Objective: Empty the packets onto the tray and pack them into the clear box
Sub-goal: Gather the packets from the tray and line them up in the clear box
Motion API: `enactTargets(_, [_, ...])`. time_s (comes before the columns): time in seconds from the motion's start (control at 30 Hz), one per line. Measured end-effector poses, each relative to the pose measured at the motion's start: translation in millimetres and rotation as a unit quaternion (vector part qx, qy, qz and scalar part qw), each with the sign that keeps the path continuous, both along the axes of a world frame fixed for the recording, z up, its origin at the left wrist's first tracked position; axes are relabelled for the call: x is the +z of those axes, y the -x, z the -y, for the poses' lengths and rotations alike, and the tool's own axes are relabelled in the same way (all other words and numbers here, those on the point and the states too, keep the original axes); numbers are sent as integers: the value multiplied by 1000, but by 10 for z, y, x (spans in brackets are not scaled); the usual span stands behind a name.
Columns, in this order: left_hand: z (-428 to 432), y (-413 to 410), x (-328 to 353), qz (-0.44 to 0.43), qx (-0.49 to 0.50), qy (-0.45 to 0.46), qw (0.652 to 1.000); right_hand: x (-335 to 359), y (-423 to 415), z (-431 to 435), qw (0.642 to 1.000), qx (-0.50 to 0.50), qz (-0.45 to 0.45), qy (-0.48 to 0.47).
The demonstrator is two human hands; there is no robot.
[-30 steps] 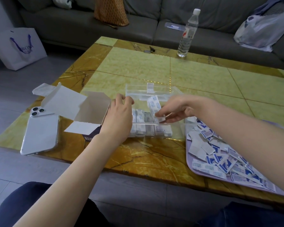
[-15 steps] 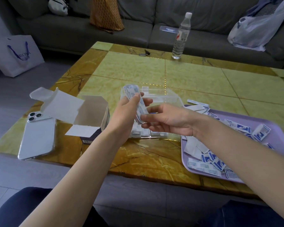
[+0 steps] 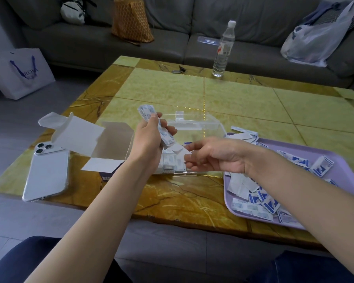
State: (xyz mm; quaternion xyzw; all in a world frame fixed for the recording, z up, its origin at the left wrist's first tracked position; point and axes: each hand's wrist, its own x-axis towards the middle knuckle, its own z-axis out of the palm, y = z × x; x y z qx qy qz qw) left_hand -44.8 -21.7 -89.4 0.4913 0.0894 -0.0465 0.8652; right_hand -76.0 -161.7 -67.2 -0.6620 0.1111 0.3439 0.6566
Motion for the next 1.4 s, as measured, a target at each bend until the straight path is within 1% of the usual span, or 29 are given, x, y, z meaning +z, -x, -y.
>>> enactTargets(0.1, [-56,-59,7,-3,37,14,999,47,32,80,999,3,15,38])
enactTargets(0.2, [-96,-84,2,-9,63,13,998,60,4,189,998,-34,25,56])
enactTargets(0.3, [-81,-71,-24,-9,63,6,998,65,-27,256,993,-110,48,18])
enactTargets(0.4, [-7,-26,-50,-13,22,8,1000,60,-8,183,985,-147,84,-24])
enactTargets(0.5, [91,66,-21,-5,-46,9,999,22,31,25,988,-116,102,2])
enactTargets(0.6, [134,156,15,30,-133,-41,990,-38,84,-67,990,-48,117,57])
enactTargets(0.67, [150,210,18,58,-151,-78,984,-81,137,-64,988,-11,133,80])
enactTargets(0.7, [168,235,8,52,-140,-78,986,-107,162,-48,986,-2,143,88])
enactTargets(0.77, [225,289,0,7,-117,-31,993,-168,197,4,983,-5,159,92])
enactTargets(0.83, [317,363,7,2,-125,17,992,-207,228,74,983,-26,166,74])
enactTargets(0.87, [378,409,4,14,-138,5,990,-216,252,120,985,-37,162,52])
enactTargets(0.93, [476,502,1,48,-166,-70,982,-221,319,199,988,-50,146,5])
enactTargets(1.0, [573,569,-7,92,-184,-139,969,-243,412,329,986,-71,148,-19])
enactTargets(1.07, [656,616,-20,140,-205,-168,954,-288,515,506,979,-119,160,-31])
enactTargets(1.13, [719,653,-69,168,-218,-165,947,-325,603,697,971,-169,168,-22])
enactTargets(1.2, [775,684,-147,174,-219,-181,943,-375,685,880,962,-193,189,34])
enactTargets(1.23, [814,701,-197,180,-214,-211,937,-415,722,972,957,-196,201,74])
enactTargets(1.27, [862,712,-272,193,-207,-257,924,-472,761,1065,950,-194,211,121])
enactTargets(1.33, [939,733,-432,220,-193,-353,888,-585,823,1198,929,-174,234,227])
enactTargets(1.4, [1022,759,-578,236,-202,-419,853,-713,882,1300,905,-170,248,301])
